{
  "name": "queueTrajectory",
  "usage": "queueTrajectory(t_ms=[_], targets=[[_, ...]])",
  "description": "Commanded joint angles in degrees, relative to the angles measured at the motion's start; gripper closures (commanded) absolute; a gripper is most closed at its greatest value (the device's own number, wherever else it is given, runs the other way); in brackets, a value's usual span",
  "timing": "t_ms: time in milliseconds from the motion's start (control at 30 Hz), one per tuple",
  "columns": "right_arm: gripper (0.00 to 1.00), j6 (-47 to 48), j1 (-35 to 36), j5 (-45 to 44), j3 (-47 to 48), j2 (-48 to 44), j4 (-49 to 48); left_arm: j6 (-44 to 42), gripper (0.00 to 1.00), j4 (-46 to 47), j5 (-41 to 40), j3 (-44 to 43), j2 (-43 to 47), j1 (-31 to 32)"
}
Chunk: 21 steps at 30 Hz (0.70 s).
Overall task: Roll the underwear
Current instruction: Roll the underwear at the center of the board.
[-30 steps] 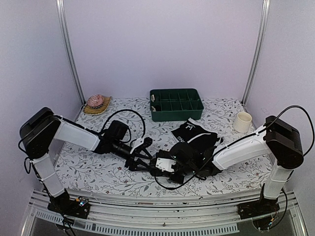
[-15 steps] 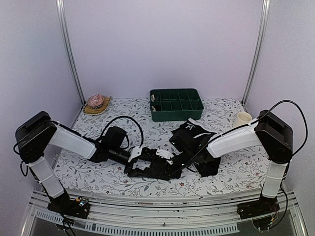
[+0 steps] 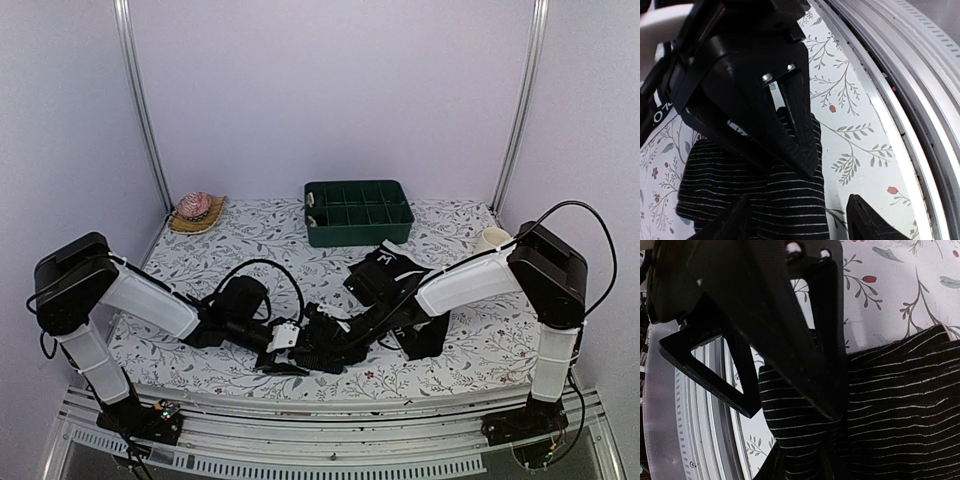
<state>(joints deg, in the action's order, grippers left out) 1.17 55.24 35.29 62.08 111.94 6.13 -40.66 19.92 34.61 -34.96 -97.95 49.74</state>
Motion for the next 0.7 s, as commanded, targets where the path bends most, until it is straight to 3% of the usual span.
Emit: queueTrajectory(t_ms=[0,167,233,467,667], targets=[[0.80,-0.9,0.2,-0.4,-0.1,2.6,5.1,-0.2,0.41,1.4,-3.4,-0.6,-1.4,1.0],[0.80,-0.9,0.1,-2.9,-0.5,1.6,5.0,1.0,0.80,-1.1,-2.8,-2.0,-2.3,1.0],[0.79,-0.8,0.2,-4.3,-0.8,0.8,5.0,1.7,1.00,-2.9,-2.4,-2.9,-3.0,1.1],[0.63,-0.8,0.2,-11.1,-5.7,-7.2,2.6,5.4,1.00,-9.0,2.3,-7.2,-6.4,-0.6],[0.55,1.8,0.3,-19.4,-13.9,-17.4,-2.1,10.6,1.00,-14.6,10.3,-13.2,-11.1,-6.3]])
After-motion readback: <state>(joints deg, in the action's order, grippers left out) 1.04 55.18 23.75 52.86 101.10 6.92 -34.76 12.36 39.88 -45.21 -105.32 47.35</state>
